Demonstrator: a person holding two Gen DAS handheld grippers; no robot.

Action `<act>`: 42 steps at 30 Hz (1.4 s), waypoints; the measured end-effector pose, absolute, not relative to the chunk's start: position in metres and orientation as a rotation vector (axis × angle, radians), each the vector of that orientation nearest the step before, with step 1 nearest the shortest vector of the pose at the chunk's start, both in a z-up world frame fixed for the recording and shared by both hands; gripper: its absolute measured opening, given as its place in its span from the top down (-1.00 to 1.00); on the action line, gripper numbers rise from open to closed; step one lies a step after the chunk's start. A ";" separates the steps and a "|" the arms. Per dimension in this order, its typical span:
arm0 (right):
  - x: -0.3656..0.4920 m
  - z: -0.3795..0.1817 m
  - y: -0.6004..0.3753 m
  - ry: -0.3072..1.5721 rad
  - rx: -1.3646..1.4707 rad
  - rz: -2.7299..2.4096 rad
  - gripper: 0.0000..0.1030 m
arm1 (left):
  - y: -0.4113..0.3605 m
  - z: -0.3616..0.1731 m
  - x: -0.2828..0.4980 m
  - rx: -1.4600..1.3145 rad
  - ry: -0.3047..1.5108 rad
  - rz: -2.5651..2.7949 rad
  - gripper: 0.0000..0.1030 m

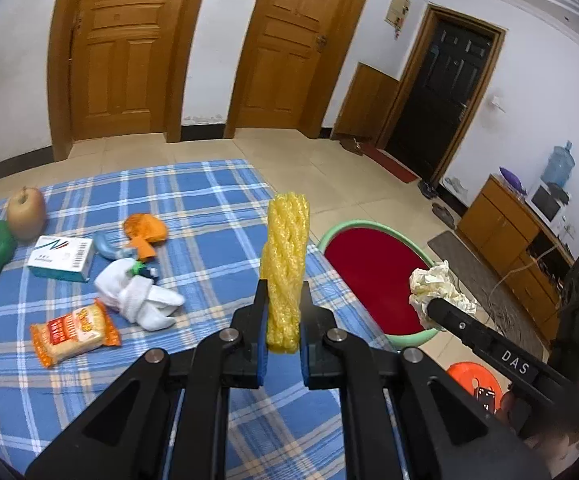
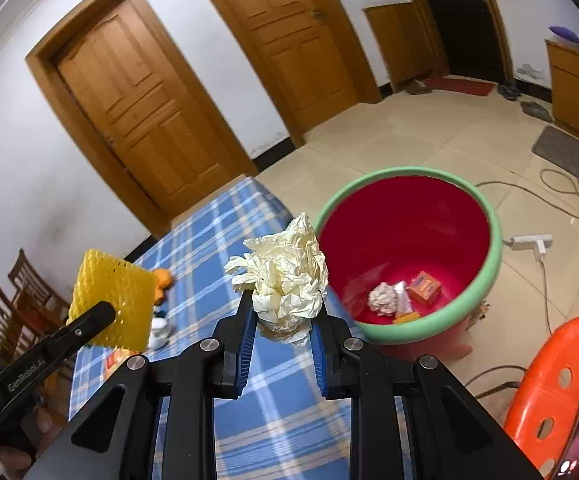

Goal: Collect trash
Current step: 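Carry the foam net and tissue over the red bin with both tools, then open both tools to drop the foam net and tissue into the bin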

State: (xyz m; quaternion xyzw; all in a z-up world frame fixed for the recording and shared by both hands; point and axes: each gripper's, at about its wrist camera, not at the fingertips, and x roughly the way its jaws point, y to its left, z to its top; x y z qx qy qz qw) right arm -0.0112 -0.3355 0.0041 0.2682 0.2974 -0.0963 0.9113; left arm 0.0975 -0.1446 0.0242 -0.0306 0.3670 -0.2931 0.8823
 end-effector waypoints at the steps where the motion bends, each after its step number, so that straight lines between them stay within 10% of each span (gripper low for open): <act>1: -0.012 0.003 -0.339 0.611 0.559 -0.205 0.51 | -0.148 0.024 0.097 -0.058 0.765 -0.616 0.79; 24: -0.009 -0.048 -0.418 0.670 0.659 -0.324 0.45 | -0.254 0.000 0.123 0.045 0.849 -0.752 0.79; 42: -0.008 -0.056 -0.439 0.642 0.679 -0.343 0.04 | -0.302 -0.029 0.134 0.071 0.897 -0.815 0.79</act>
